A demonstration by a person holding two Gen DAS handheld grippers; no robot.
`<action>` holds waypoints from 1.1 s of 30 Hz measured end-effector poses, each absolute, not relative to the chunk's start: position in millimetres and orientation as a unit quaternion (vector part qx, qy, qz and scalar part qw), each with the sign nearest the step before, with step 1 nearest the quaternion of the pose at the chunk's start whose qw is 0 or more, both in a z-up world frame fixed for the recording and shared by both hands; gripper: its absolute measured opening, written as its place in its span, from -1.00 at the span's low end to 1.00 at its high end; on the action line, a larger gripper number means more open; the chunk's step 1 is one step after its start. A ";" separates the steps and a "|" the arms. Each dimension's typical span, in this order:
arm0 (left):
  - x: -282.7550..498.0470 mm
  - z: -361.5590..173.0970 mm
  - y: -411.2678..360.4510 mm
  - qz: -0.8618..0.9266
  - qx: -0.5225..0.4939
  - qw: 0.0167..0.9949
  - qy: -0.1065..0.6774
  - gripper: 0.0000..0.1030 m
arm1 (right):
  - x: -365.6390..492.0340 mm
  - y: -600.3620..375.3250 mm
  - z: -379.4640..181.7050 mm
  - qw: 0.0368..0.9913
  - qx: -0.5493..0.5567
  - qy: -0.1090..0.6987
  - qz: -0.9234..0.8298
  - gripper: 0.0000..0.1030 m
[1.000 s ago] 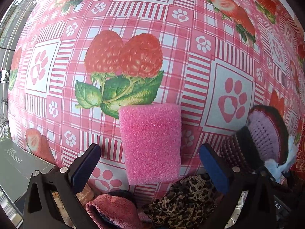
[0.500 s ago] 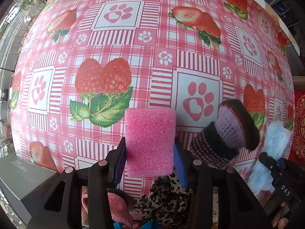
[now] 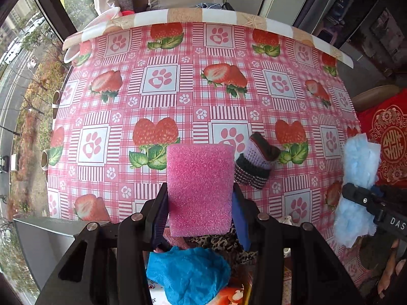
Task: Organize soft objects
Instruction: 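Carry the pink sponge with the left tool while the right tool carries the duster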
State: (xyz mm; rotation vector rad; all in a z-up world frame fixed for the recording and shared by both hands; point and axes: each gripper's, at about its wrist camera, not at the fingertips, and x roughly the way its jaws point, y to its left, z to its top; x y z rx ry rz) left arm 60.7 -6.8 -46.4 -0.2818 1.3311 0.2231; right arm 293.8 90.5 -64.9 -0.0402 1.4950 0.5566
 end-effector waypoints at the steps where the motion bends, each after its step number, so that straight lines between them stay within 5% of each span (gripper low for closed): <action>1: 55.3 -41.8 -6.8 0.100 -0.130 0.775 0.611 -0.05 | 288.9 93.0 -59.4 0.700 -0.018 0.668 0.254 -0.41; 13: -14.0 -1.6 -29.6 0.061 -0.113 0.794 0.594 -0.05 | 217.8 107.5 -0.3 0.698 -0.018 0.651 0.297 -0.41; 33: -146.0 3.2 -47.0 0.004 -0.067 0.787 0.613 -0.05 | 79.1 124.2 20.7 0.671 -0.062 0.671 0.310 -0.41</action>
